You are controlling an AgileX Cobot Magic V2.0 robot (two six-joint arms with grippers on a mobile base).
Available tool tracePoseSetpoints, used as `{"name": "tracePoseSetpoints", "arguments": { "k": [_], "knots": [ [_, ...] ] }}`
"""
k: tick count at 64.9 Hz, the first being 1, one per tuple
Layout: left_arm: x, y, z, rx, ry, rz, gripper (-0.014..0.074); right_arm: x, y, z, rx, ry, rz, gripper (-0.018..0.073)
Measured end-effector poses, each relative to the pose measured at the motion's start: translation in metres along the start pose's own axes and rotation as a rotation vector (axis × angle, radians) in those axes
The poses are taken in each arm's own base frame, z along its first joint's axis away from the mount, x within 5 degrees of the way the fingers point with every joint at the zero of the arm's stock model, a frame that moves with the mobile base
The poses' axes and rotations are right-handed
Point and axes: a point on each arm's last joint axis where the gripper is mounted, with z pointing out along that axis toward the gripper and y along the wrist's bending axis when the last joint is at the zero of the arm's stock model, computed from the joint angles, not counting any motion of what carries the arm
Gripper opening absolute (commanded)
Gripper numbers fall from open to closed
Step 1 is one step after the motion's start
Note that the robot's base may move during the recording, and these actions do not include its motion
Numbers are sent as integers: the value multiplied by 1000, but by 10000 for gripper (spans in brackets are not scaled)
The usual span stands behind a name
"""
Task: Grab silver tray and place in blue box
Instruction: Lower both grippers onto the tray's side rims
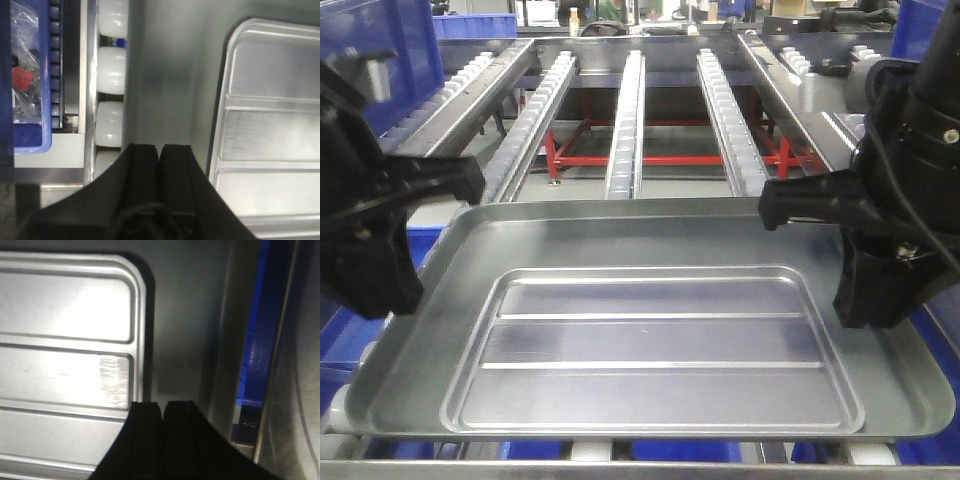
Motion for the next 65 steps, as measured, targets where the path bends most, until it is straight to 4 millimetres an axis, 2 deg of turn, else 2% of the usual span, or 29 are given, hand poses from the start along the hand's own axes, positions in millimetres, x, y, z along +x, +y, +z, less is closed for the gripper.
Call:
{"name": "tracePoseSetpoints", "arguments": {
  "k": [6,10,13,16,24,33,65],
  "knots": [
    [2,-6,3,15,-5,19,10,-1,1,1,-5,-7,-1,74],
    [4,-11,3,31,-13,38,94,-1,1,1,-8,-11,-1,104],
    [4,-15,4,42,-19,47,145,-1,1,1,-9,-13,-1,152],
    [5,-18,5,52,-22,51,182,-1,1,1,-10,-14,-1,245],
    [6,-19,7,59,-13,39,190,-2,2,1,-13,-20,-1,412],
    [5,-20,9,63,-17,37,190,-3,2,4,-15,-22,0,415],
    [4,-23,39,11,59,37,190,-1,2,27,11,28,0,414]
  ]
}}
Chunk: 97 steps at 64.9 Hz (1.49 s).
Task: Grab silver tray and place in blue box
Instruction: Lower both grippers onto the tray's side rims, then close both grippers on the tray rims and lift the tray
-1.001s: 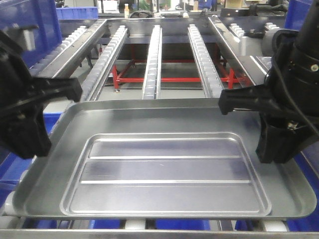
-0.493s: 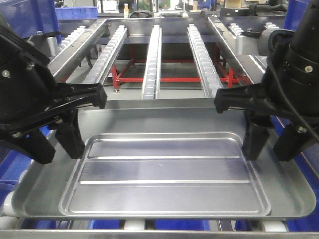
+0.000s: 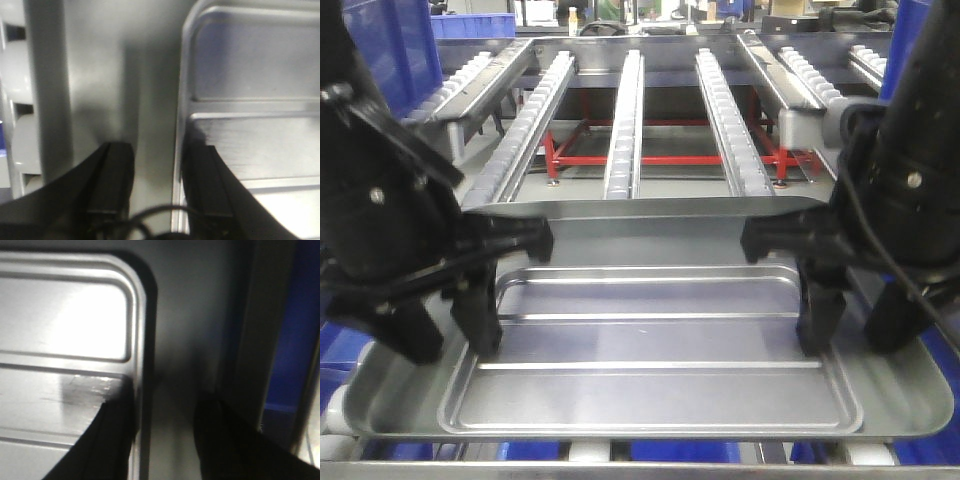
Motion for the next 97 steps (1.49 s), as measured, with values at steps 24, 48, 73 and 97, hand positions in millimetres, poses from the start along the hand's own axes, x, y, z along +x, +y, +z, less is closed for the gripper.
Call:
{"name": "tracePoseSetpoints", "arguments": {
  "k": [24,48,73,97],
  "knots": [
    [0,0,2,-3,4,0,190,-1,0,0,0,-3,0,414],
    [1,0,2,0,8,-8,73,-1,0,0,-1,-4,0,267],
    [-1,-5,2,28,-4,-29,-104,-2,4,-1,-25,-19,14,59],
    [-16,-15,-45,53,-46,-22,-104,-4,3,-47,-54,-78,59,63]
  ]
}}
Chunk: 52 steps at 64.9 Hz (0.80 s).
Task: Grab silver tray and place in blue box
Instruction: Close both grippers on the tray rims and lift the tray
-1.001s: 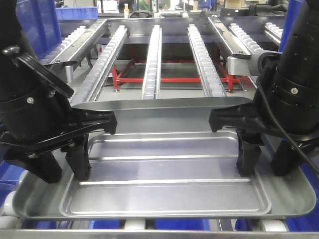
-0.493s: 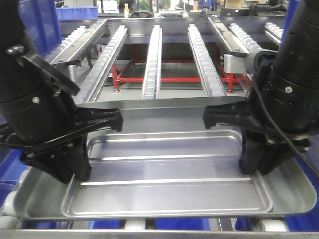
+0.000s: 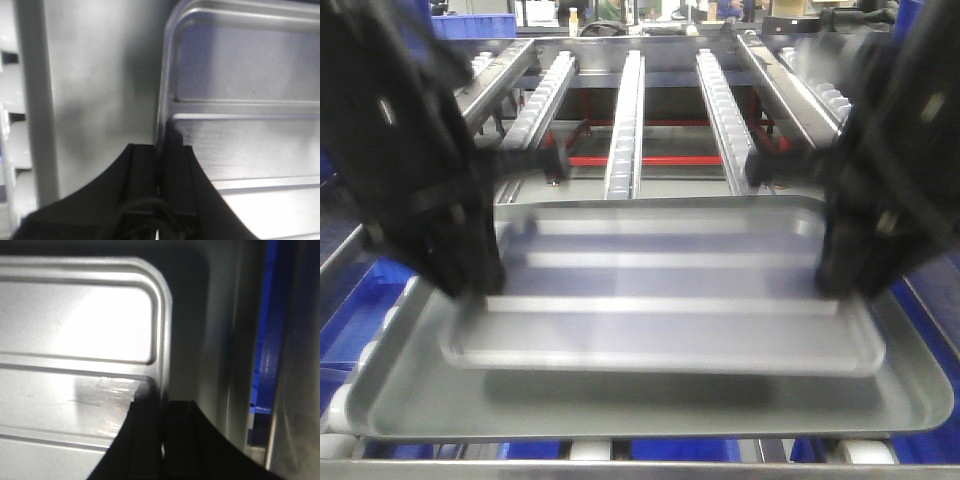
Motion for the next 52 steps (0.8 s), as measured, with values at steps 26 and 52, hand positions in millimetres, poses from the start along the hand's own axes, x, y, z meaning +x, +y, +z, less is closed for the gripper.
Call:
{"name": "tracePoseSetpoints", "arguments": {
  "k": [26,52],
  "knots": [
    [50,-8,-55,-2,-35,-23,-104,49,5,-44,-23,-60,53,63],
    [77,-6,-64,-19,-15,17,-104,77,16,-52,-8,-59,16,63]
  ]
}}
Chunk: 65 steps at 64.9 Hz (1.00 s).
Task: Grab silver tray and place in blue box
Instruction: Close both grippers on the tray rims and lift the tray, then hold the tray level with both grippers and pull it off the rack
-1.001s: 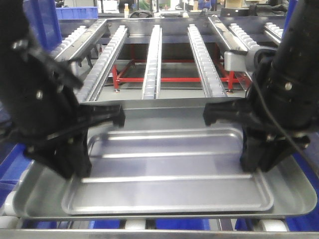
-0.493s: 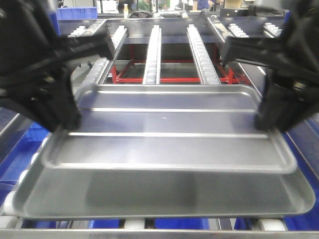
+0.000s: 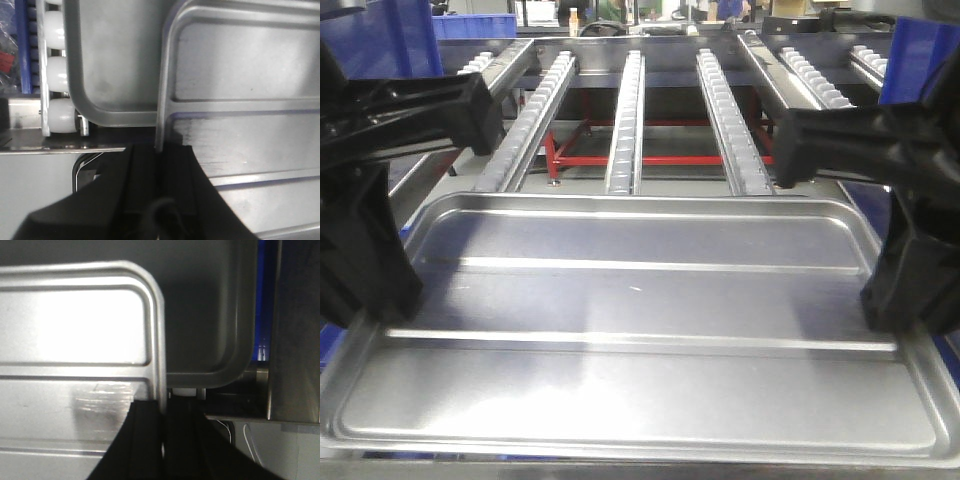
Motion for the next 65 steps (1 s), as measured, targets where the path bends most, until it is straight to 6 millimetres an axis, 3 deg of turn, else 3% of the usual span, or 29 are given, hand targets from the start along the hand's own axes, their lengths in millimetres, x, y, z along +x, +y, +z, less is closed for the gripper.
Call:
{"name": "tracePoseSetpoints", "arguments": {
  "k": [65],
  "knots": [
    [0,0,0,-4,1,14,-104,0,0,0,-2,-1,0,63]
  ]
}}
